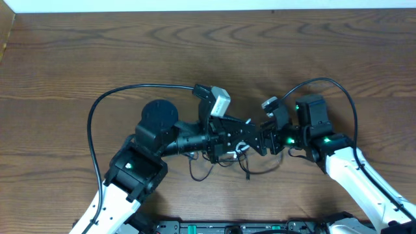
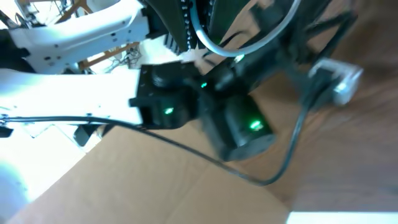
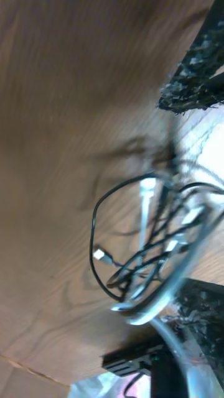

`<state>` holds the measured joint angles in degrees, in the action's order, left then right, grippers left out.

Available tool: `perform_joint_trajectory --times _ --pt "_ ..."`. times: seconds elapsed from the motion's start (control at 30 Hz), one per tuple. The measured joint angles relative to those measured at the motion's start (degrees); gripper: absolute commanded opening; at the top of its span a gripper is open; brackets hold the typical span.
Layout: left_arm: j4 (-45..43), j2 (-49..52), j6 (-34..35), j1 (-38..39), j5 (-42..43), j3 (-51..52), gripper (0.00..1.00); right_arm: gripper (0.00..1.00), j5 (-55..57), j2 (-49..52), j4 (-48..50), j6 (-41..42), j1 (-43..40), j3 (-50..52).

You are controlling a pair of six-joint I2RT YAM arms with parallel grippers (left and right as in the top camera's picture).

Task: Untangle cables

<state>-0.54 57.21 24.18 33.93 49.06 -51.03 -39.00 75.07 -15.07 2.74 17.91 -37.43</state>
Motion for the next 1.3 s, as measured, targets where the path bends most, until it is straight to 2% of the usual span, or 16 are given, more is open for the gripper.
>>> perform_joint_trajectory --times 0.07,0.1,0.2,0.27,0.33,0.4,0.53,0.7,0.87,1.07,1.3 --pt "-1.27 0.0 0.04 0.83 0.17 0.0 0.08 0.77 0.07 0.0 0.11 -0.24 0.87 0.0" --pt "-1.62 0.0 0.02 1.14 0.17 0.0 0.07 0.68 0.07 0.0 0.17 -0.46 1.25 0.0" --pt "-2.12 0.0 0.02 1.62 0.2 0.0 0.08 0.01 0.26 0.0 0.5 -0.83 2.03 0.0" --pt "-2.05 0.0 0.02 1.75 0.17 0.0 0.08 0.01 1.44 0.0 0.24 -0.85 2.25 0.0" --pt "-1.01 -0.02 -0.72 1.77 0.04 -0.02 0.28 0.01 4.61 0.0 -0.7 0.2 2.32 0.0" --pt "3.28 -0.11 -2.14 1.79 -1.29 -0.02 0.42 0.01 9.35 0.0 -2.08 3.32 2.43 -0.02" --pt "15.1 0.48 -4.33 1.84 -7.89 0.0 0.55 0.01 22.1 0.0 -6.93 14.62 2.47 0.0" --pt "24.98 5.95 -5.18 1.81 -17.81 0.0 0.57 0.01 31.15 0.0 -9.6 29.22 2.47 0.0" --pt "26.25 13.86 -5.18 1.81 -22.38 0.0 0.57 0.01 30.71 0.0 -9.11 38.38 2.47 0.0" --pt "23.45 22.88 -5.27 1.81 -24.0 0.0 0.57 0.01 18.34 0.0 -0.2 35.01 2.47 -0.02" --pt "17.03 29.53 -5.62 1.81 -24.41 0.0 0.57 0.01 8.76 0.0 2.34 30.93 2.47 -0.02"
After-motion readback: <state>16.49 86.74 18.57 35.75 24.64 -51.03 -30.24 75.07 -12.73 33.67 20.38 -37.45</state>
